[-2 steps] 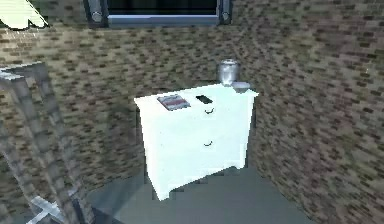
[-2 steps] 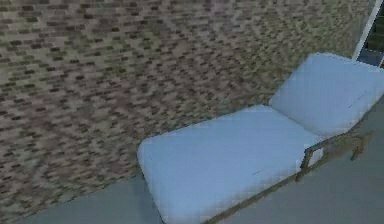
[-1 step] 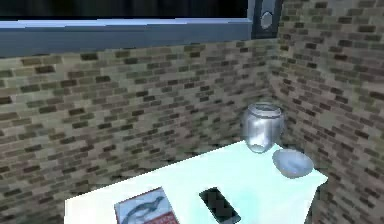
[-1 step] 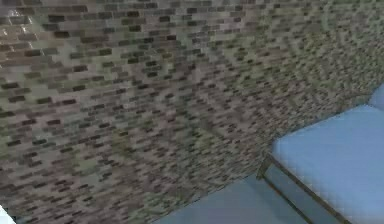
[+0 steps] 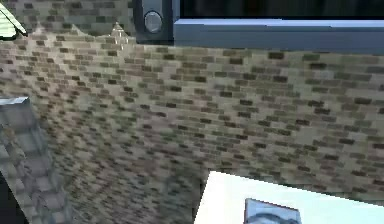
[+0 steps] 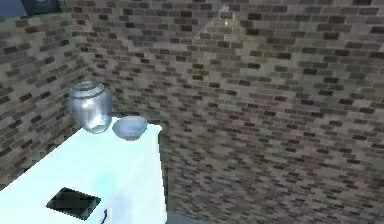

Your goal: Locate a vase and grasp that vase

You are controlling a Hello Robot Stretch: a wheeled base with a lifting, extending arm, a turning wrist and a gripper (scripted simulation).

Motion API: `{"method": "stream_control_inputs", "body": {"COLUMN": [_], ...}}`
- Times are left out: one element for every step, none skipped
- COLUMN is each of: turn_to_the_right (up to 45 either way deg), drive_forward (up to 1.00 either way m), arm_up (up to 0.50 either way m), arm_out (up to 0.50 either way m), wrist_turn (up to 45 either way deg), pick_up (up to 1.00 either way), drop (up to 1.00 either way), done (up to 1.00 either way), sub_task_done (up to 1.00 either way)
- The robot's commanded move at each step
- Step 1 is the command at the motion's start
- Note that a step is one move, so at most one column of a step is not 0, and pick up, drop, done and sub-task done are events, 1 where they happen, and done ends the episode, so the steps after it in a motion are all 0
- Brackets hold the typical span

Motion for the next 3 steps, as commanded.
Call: {"method": "stream_control_inputs", "body": {"turn_to_the_right": [-21.0,45.0,45.0], "drive_forward": [0.00,0.00,0.00], "arm_up": [0.00,0.00,0.00], "arm_out": [0.00,0.00,0.00], "wrist_turn": [0.0,0.0,0.0], "pick_up": [0.00,0.00,0.00], "drop": [0.00,0.00,0.00], "done": [0.00,0.00,0.00], "sub_task_done": [0.00,0.00,0.00]}}
